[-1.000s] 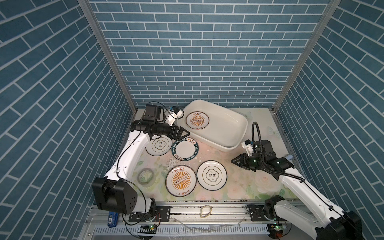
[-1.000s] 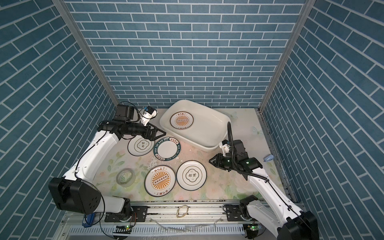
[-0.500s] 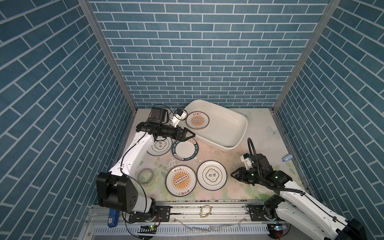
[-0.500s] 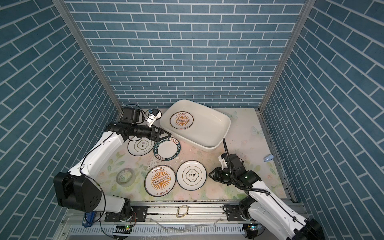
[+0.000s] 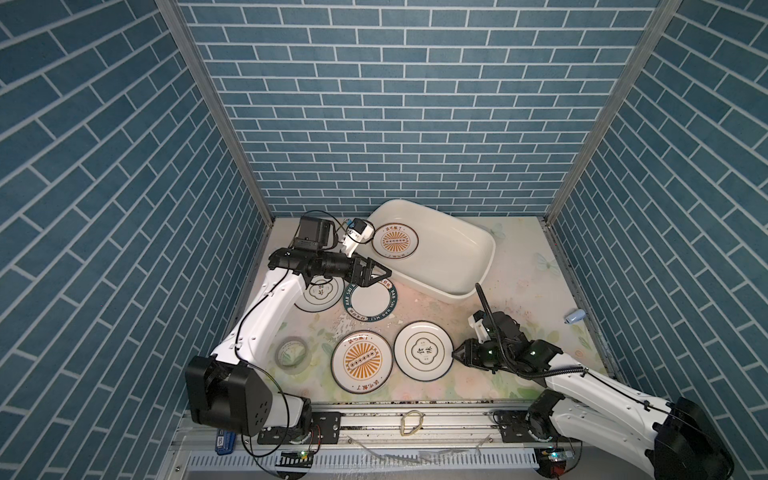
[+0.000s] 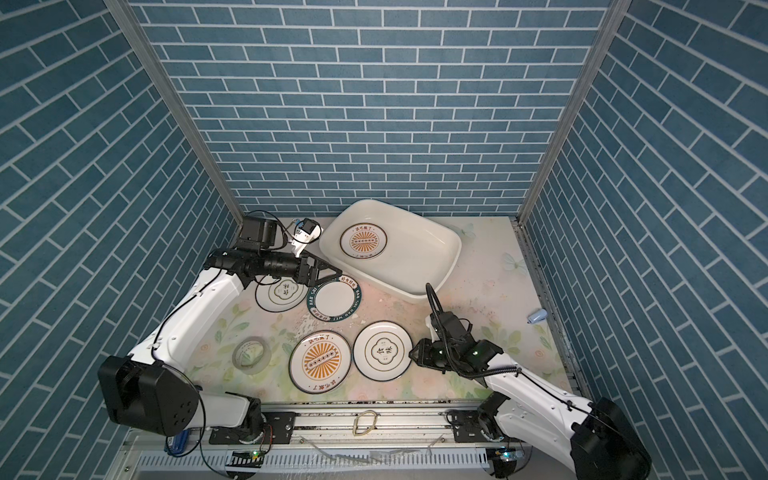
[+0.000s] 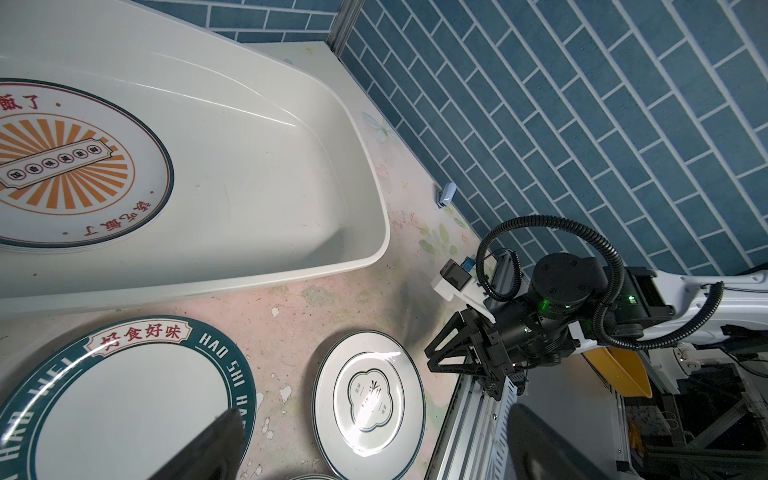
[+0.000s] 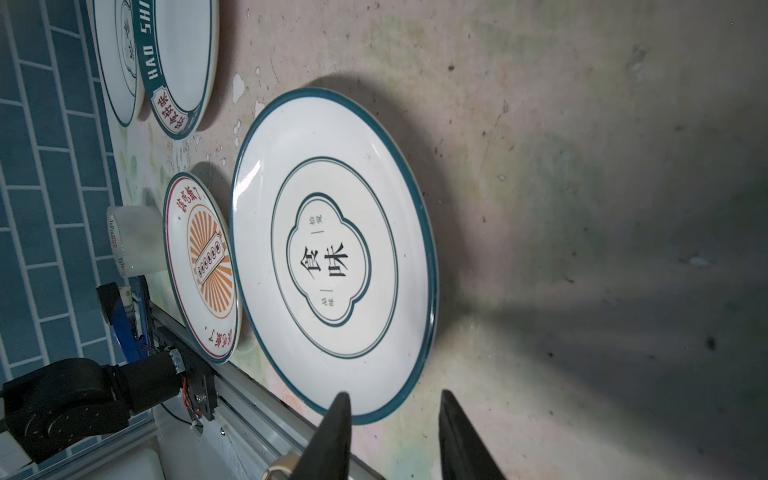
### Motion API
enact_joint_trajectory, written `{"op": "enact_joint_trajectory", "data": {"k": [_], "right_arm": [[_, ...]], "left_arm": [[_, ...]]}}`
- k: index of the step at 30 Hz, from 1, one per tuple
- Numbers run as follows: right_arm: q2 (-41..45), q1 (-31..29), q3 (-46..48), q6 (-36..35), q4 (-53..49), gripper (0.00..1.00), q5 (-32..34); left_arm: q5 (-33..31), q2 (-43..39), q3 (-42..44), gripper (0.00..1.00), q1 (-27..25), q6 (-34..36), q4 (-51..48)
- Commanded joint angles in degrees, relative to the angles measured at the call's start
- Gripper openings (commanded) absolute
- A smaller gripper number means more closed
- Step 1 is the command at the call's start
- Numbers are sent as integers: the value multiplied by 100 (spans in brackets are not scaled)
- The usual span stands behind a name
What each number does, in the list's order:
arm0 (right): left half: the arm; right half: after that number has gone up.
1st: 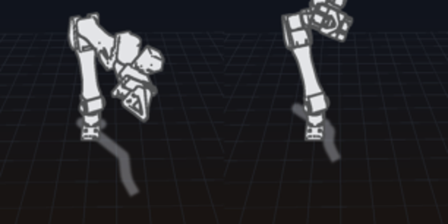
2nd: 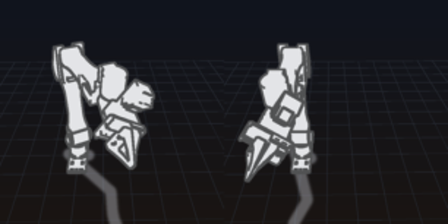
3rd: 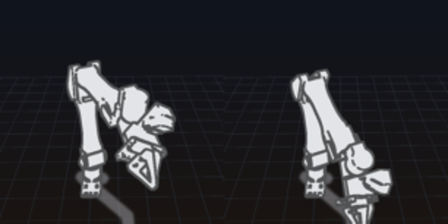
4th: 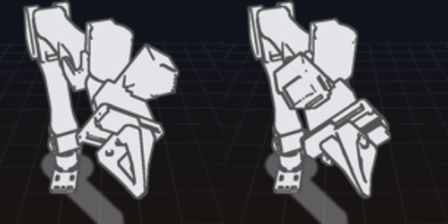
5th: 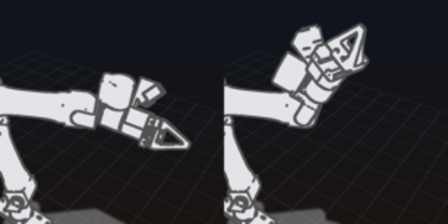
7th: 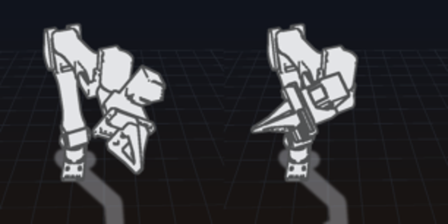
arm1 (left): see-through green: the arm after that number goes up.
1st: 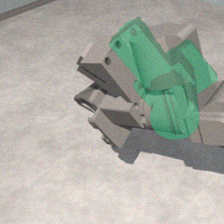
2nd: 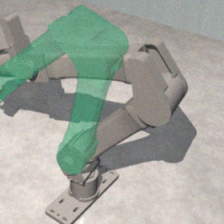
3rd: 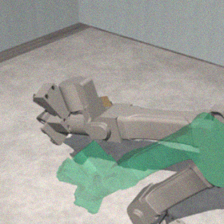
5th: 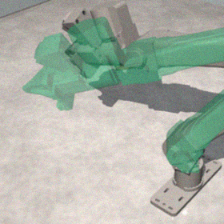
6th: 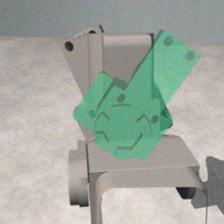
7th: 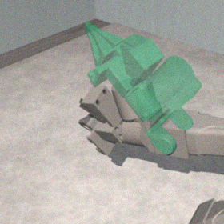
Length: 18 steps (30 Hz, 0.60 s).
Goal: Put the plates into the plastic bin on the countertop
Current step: 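Move the right gripper down to the cloud-emblem plate's rim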
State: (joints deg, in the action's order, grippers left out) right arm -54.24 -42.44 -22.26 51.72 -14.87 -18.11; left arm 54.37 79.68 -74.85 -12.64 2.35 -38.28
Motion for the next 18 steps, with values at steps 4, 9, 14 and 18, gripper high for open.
{"op": "enact_joint_trajectory", "data": {"k": [4, 9, 14, 18], "right_arm": [[-307, -105, 103, 197, 311, 36, 264], [-573, -151, 169, 301, 793, 36, 142], [-849, -177, 197, 362, 935, 36, 230], [-850, -178, 385, 530, 1281, 35, 202]], "left_arm": [[171, -61, 71, 100, -25, 90, 0], [183, -93, 67, 99, -25, 93, 0], [188, -102, 87, 100, -21, 95, 10], [197, -128, 133, 100, -23, 73, 51]]}}
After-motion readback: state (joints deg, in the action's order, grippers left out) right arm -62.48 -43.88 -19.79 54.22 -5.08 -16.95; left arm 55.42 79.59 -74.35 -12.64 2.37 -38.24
